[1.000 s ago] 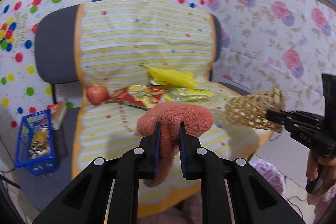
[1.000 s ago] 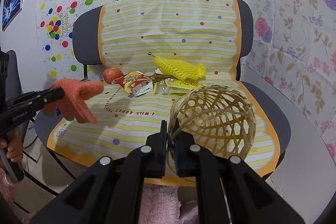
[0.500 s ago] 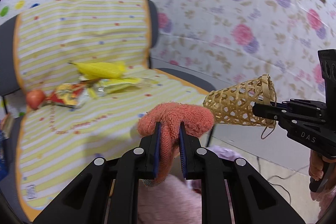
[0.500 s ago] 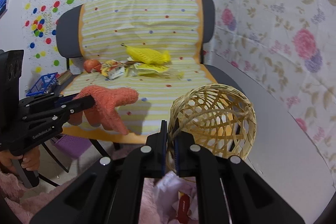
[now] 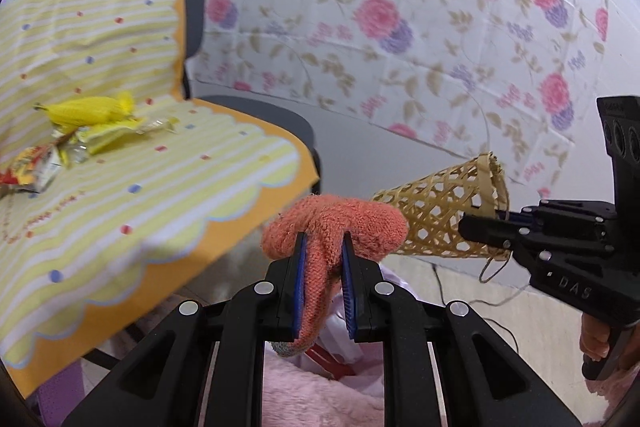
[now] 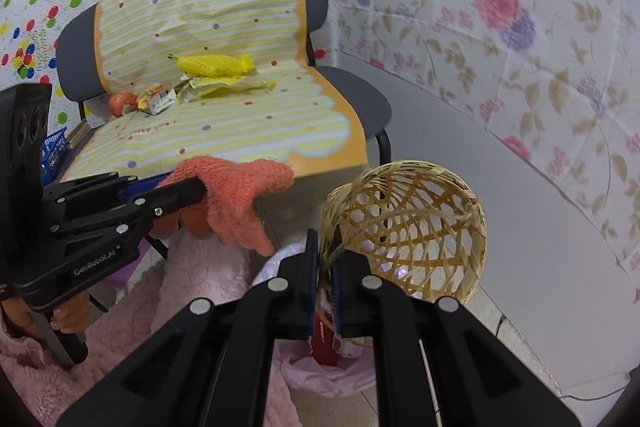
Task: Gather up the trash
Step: 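Carry the basket and glove over the trash bin and open both tools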
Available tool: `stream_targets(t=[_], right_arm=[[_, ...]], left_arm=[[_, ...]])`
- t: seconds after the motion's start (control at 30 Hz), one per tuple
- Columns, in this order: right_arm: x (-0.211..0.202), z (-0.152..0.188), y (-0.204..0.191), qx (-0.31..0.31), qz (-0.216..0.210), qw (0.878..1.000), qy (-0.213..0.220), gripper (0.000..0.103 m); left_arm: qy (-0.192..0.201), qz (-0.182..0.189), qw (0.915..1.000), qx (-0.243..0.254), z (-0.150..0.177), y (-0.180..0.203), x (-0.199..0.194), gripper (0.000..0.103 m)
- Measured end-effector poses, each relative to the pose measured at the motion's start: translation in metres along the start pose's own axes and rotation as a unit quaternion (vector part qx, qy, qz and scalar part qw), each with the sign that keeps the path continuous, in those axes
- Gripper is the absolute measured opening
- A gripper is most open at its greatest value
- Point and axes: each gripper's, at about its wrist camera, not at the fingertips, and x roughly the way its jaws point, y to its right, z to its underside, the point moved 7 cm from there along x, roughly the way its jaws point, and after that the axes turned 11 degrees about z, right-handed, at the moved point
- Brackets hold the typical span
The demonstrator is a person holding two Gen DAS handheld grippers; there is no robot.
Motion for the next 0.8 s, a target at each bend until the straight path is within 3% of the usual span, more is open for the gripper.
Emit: stream_targets(t=[0.43,0.53,0.57,0.67,0.8], right_arm=[[0.054,0.021,0.004,0.021,-0.015,0.998,-0.060,0.007],[0.067,0.023,0.006,0.032,-0.013,0.997,-0.067,0.008],[0.070,0.024,0.007,0.035,-0.011,0.997,-0.071,0.011],[0.074,0.027,0.009,0.035,-0.006,0.996,-0.080,0.036],[0.066,0.023,0.014,0.035,-0.001,0.997,-0.075,0.036]], left_arm=[[-0.062,0.016,0.9974,-0.032,0.015,-0.015,0.046,0.018],[-0.073,0.015,0.9966,-0.037,0.016,-0.019,0.053,0.031],[-0.072,0.014,0.9965,-0.039,0.016,-0.021,0.054,0.037],[-0.063,0.005,0.9969,-0.047,0.014,-0.030,0.047,0.050],[-0.045,-0.014,0.9973,-0.056,0.010,-0.045,0.031,0.050]])
